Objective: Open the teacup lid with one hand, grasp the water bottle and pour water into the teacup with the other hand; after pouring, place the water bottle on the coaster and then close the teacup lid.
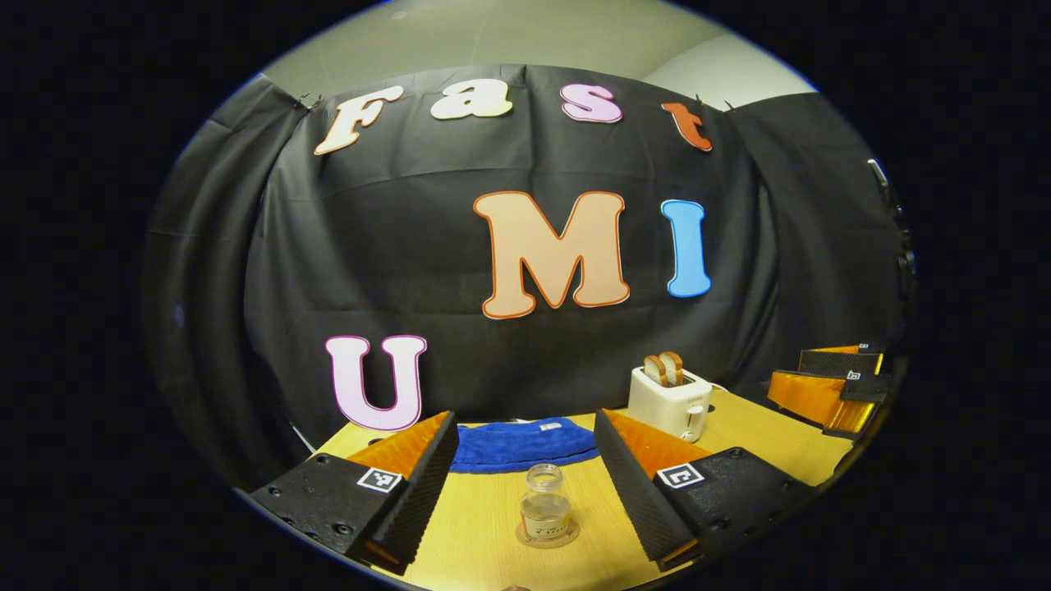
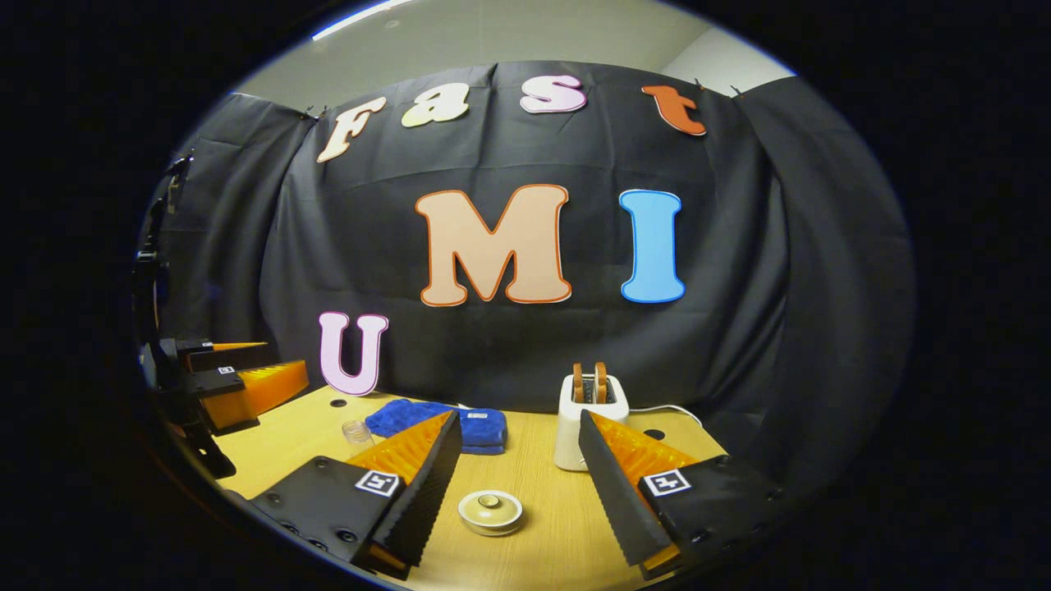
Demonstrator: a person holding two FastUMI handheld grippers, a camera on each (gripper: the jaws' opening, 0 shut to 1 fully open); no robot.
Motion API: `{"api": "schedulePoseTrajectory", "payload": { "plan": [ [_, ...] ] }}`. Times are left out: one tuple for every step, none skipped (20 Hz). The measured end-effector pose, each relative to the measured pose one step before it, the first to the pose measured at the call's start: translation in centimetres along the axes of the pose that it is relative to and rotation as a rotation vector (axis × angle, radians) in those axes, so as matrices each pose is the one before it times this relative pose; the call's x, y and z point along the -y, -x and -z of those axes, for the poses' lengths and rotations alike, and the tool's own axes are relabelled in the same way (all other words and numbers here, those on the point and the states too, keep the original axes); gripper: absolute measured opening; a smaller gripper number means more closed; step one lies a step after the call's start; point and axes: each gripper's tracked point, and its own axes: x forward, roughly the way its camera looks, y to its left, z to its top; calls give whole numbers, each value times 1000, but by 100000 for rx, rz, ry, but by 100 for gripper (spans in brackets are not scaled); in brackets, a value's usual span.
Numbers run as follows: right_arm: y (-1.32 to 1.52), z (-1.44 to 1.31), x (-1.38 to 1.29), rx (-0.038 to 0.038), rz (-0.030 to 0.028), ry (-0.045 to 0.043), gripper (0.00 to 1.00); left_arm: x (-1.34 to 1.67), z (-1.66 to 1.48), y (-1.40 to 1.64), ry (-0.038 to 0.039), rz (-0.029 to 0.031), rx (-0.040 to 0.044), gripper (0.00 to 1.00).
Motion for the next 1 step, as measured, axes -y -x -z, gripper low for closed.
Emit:
{"api": "schedulePoseTrajectory", "payload": {
  "plan": [
    [76, -97, 146, 252, 491, -793, 94, -4, -169, 69, 133, -207, 241, 96]
  ]
}}
